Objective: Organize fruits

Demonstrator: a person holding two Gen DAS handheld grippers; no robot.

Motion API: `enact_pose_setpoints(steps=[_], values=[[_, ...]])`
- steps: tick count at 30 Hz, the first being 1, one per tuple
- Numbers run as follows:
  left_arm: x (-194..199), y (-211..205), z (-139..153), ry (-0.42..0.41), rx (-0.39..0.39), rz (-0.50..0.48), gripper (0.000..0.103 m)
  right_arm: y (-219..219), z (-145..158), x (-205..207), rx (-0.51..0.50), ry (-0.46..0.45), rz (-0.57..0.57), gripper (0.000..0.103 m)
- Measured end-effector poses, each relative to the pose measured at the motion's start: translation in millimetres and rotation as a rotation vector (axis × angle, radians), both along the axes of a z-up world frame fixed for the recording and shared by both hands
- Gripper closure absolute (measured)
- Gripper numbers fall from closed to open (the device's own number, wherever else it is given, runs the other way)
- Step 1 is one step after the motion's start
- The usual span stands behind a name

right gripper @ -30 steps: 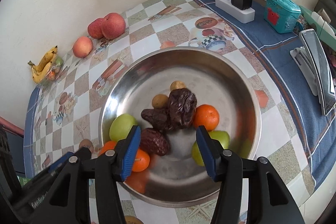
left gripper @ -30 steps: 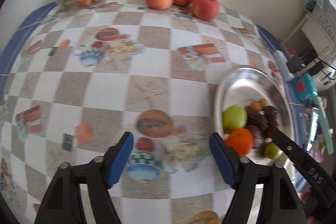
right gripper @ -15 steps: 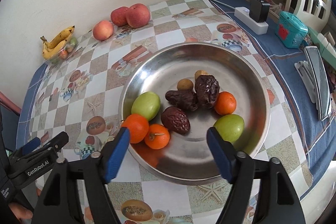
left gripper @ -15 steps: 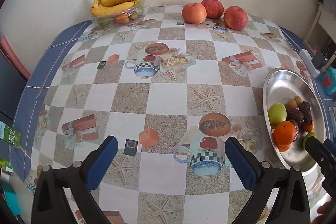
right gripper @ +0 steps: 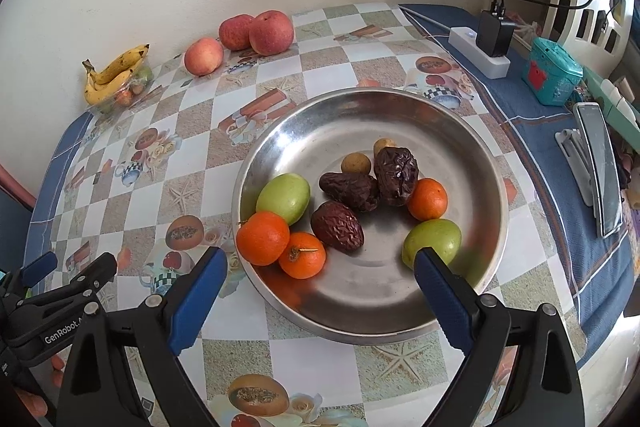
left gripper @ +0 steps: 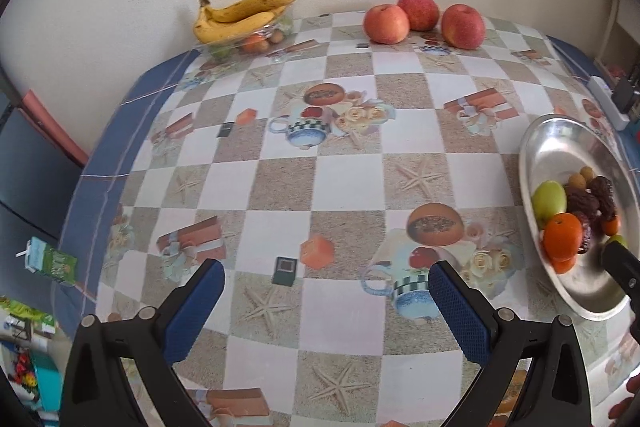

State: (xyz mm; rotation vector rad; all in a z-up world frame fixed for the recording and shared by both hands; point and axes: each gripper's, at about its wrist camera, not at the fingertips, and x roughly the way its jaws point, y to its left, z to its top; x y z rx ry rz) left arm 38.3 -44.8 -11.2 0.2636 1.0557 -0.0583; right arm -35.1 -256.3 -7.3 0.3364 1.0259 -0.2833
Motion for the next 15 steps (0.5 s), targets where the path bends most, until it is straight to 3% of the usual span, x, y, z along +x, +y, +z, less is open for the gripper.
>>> enact_pose_setpoints(steps=[5, 15], values=[[-2.0, 4.4, -0.7, -0.004, 0.051, 0.035, 0.000, -1.4, 0.2, -0.4, 0.003, 0.004, -0.001, 0.008], [-1.9, 5.6, -1.9, 0.006, 0.049, 0.040, 0.000, -0.4, -1.6, -0.2, 0.007, 0.014, 0.004, 0.008]])
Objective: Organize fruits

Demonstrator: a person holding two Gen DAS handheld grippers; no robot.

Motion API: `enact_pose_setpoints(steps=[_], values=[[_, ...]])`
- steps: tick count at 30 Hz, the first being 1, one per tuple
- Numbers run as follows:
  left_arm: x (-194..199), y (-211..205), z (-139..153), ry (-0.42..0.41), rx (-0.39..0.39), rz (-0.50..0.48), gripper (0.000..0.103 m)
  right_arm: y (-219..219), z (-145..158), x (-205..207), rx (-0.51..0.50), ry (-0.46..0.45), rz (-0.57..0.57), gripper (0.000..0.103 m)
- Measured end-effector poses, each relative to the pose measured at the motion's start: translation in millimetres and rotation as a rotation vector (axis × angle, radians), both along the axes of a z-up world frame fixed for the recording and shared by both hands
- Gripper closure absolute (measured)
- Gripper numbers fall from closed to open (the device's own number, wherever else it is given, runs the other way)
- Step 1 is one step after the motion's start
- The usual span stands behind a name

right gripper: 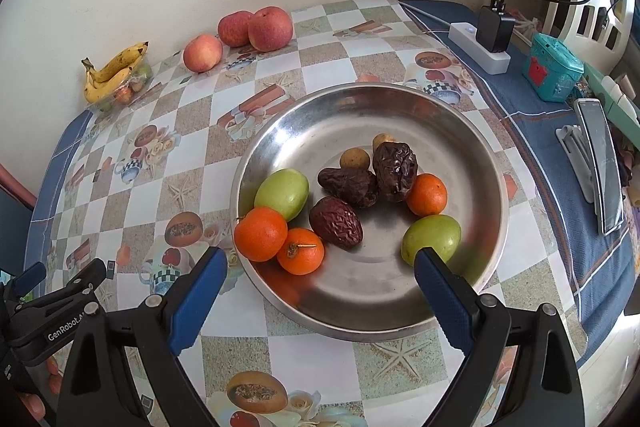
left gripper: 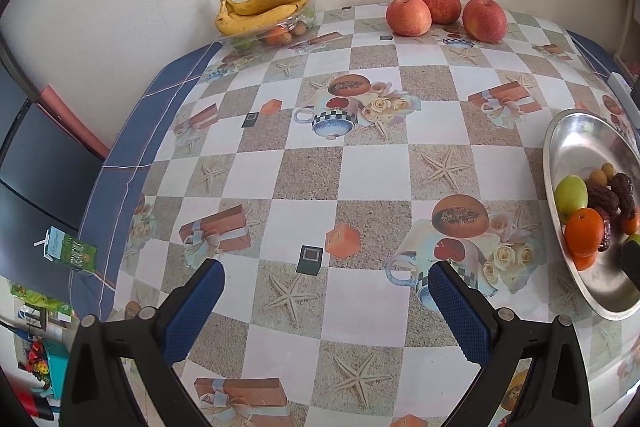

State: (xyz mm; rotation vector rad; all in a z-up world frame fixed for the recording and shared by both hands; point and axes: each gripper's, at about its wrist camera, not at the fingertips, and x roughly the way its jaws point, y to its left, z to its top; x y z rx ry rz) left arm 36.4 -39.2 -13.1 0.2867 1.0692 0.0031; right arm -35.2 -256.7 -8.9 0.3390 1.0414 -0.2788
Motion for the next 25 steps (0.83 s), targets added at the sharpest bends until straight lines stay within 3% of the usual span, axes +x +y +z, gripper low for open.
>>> enact_pose_setpoints(steps=[25], values=[[0.1, 1.3, 1.6, 0.007, -0.029, -0.001, 0.000, 6.8, 4.5, 2.1, -0.041, -0.001, 0.025, 0.008]])
